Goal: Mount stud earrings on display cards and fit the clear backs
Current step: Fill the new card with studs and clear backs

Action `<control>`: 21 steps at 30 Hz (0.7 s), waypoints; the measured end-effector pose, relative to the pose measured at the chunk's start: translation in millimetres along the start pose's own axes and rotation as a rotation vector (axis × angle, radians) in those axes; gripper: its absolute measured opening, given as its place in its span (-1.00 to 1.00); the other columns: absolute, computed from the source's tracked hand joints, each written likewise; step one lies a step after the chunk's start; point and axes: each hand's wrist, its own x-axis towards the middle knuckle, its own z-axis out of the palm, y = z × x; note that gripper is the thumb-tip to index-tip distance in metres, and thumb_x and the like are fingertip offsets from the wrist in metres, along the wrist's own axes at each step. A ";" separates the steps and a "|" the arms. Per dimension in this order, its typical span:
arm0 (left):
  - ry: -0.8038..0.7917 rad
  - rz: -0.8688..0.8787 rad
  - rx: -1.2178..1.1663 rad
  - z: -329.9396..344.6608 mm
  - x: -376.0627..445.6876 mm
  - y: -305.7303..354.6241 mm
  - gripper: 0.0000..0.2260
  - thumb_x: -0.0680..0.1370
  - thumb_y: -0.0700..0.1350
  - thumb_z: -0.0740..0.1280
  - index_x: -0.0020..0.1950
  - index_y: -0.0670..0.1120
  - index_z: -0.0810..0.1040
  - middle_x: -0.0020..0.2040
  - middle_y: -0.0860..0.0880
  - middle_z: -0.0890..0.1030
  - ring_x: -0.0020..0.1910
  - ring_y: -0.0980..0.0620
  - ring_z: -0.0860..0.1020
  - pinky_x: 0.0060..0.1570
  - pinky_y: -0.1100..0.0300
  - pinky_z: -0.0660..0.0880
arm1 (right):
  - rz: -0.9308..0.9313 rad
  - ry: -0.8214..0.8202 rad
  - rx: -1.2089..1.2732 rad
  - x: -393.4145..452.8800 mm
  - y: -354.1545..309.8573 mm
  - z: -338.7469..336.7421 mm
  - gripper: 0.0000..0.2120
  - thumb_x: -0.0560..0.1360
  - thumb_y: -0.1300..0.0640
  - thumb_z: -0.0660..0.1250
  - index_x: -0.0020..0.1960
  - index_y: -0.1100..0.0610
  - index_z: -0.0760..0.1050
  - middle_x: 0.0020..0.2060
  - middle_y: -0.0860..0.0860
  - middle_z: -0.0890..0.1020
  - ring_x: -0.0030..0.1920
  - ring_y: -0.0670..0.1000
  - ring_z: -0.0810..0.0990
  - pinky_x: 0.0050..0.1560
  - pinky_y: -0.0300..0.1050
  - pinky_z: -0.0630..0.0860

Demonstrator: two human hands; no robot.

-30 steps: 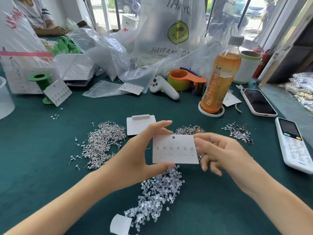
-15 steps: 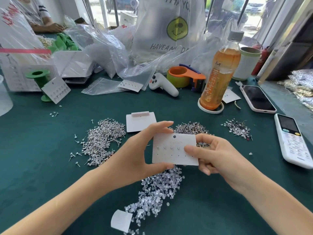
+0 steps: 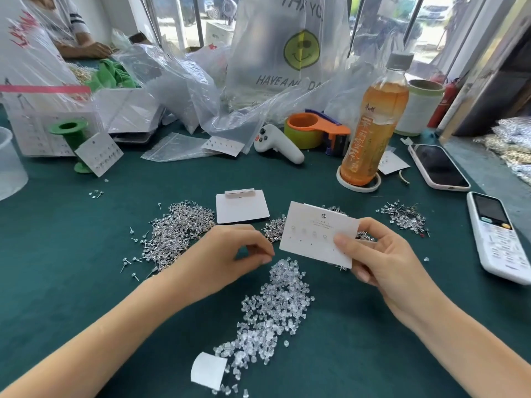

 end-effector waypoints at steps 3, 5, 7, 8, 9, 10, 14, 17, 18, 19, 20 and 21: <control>-0.072 -0.005 0.000 3.2 1.0 1.2 -0.92 0.47 -0.09 0.44 -0.05 0.04 0.65 -0.12 0.20 0.60 -0.14 0.23 0.57 -0.08 0.33 0.51 | -0.012 -0.005 -0.009 -0.4 2.2 -0.3 -0.82 0.20 -0.03 0.49 -0.25 -0.04 0.58 -0.47 -0.01 0.57 -0.60 -0.10 0.24 -0.58 -0.37 0.15; -0.098 -0.020 -0.030 3.2 1.9 2.9 -0.92 0.47 -0.07 0.44 -0.12 0.12 0.62 -0.11 0.16 0.60 -0.14 0.19 0.59 -0.06 0.24 0.54 | -0.022 -0.007 -0.008 -1.0 2.8 -0.3 -0.81 0.21 -0.04 0.50 -0.24 -0.03 0.57 -0.46 0.02 0.57 -0.59 -0.10 0.25 -0.57 -0.38 0.16; -0.129 -0.036 -0.043 3.1 3.3 5.2 -0.88 0.47 -0.06 0.43 -0.15 0.19 0.60 -0.11 0.15 0.59 -0.14 0.19 0.59 -0.05 0.28 0.53 | -0.034 -0.018 -0.006 -1.7 3.0 0.7 -0.82 0.22 -0.04 0.49 -0.24 -0.02 0.57 -0.45 0.03 0.58 -0.59 -0.10 0.25 -0.56 -0.37 0.16; -0.150 -0.046 -0.036 3.6 4.5 5.5 -0.93 0.48 -0.05 0.43 -0.11 0.14 0.63 -0.11 0.14 0.58 -0.15 0.21 0.57 -0.07 0.34 0.49 | -0.042 -0.026 -0.004 -2.2 3.3 1.2 -0.82 0.22 -0.03 0.49 -0.23 -0.02 0.58 -0.44 0.04 0.59 -0.58 -0.09 0.26 -0.56 -0.36 0.15; -0.162 -0.056 -0.018 4.2 5.7 6.0 -0.93 0.48 -0.04 0.42 -0.06 0.06 0.66 -0.11 0.13 0.57 -0.17 0.22 0.55 -0.11 0.41 0.45 | -0.048 -0.033 -0.001 -2.7 3.5 1.9 -0.83 0.23 -0.02 0.49 -0.23 -0.02 0.58 -0.43 0.06 0.59 -0.58 -0.09 0.26 -0.56 -0.34 0.15; -0.171 -0.070 -0.004 5.2 7.0 5.9 -0.89 0.49 -0.04 0.41 -0.02 -0.01 0.66 -0.12 0.12 0.56 -0.18 0.24 0.52 -0.15 0.44 0.40 | -0.053 -0.040 0.001 -3.4 3.5 2.7 -0.83 0.23 -0.02 0.49 -0.22 -0.02 0.58 -0.42 0.09 0.58 -0.58 -0.08 0.26 -0.55 -0.33 0.15; -0.222 -0.098 -0.020 6.8 11.1 6.1 -0.85 0.52 -0.09 0.37 0.07 -0.07 0.63 -0.03 0.00 0.60 -0.12 0.15 0.52 -0.10 0.30 0.46 | -0.073 -0.077 0.013 -7.1 3.8 5.7 -0.89 0.26 0.03 0.46 -0.24 -0.01 0.59 -0.39 0.11 0.61 -0.57 -0.08 0.29 -0.55 -0.36 0.25; -0.272 -0.094 0.001 8.6 10.1 7.7 -0.82 0.56 -0.12 0.31 0.16 -0.05 0.56 0.10 -0.05 0.56 0.08 -0.03 0.52 0.08 0.02 0.46 | -0.119 -0.081 -0.008 -8.8 6.5 7.2 -0.87 0.30 0.07 0.44 -0.21 0.08 0.54 -0.42 0.08 0.62 -0.57 -0.08 0.29 -0.53 -0.37 0.28; -0.283 -0.084 0.019 8.8 9.0 8.0 -0.81 0.57 -0.12 0.29 0.17 -0.05 0.54 0.12 -0.05 0.54 0.10 -0.03 0.51 0.11 0.02 0.45 | -0.139 -0.076 -0.019 -9.5 8.0 8.1 -0.87 0.31 0.08 0.44 -0.21 0.10 0.53 -0.43 0.07 0.61 -0.57 -0.07 0.30 -0.53 -0.36 0.29; -0.291 -0.069 0.035 8.7 8.0 8.2 -0.81 0.58 -0.12 0.28 0.18 -0.06 0.53 0.13 -0.04 0.53 0.12 -0.01 0.49 0.13 0.03 0.44 | -0.159 -0.070 -0.033 -10.1 9.8 9.6 -0.88 0.31 0.08 0.43 -0.23 0.08 0.52 -0.44 0.06 0.61 -0.56 -0.07 0.30 -0.53 -0.35 0.30; -0.298 -0.055 0.047 8.2 7.5 8.4 -0.81 0.58 -0.11 0.27 0.18 -0.06 0.53 0.13 -0.03 0.52 0.13 0.02 0.49 0.14 0.05 0.43 | -0.178 -0.065 -0.045 -10.4 11.7 11.5 -0.91 0.32 0.09 0.43 -0.25 0.05 0.53 -0.44 0.04 0.61 -0.56 -0.07 0.30 -0.53 -0.34 0.30; -0.302 -0.047 0.049 7.2 7.3 8.4 -0.81 0.58 -0.11 0.27 0.18 -0.06 0.53 0.14 -0.02 0.51 0.13 0.03 0.49 0.14 0.06 0.43 | -0.195 -0.059 -0.055 -10.8 14.0 13.2 -0.93 0.33 0.09 0.42 -0.26 0.02 0.53 -0.44 0.02 0.62 -0.56 -0.07 0.31 -0.53 -0.33 0.31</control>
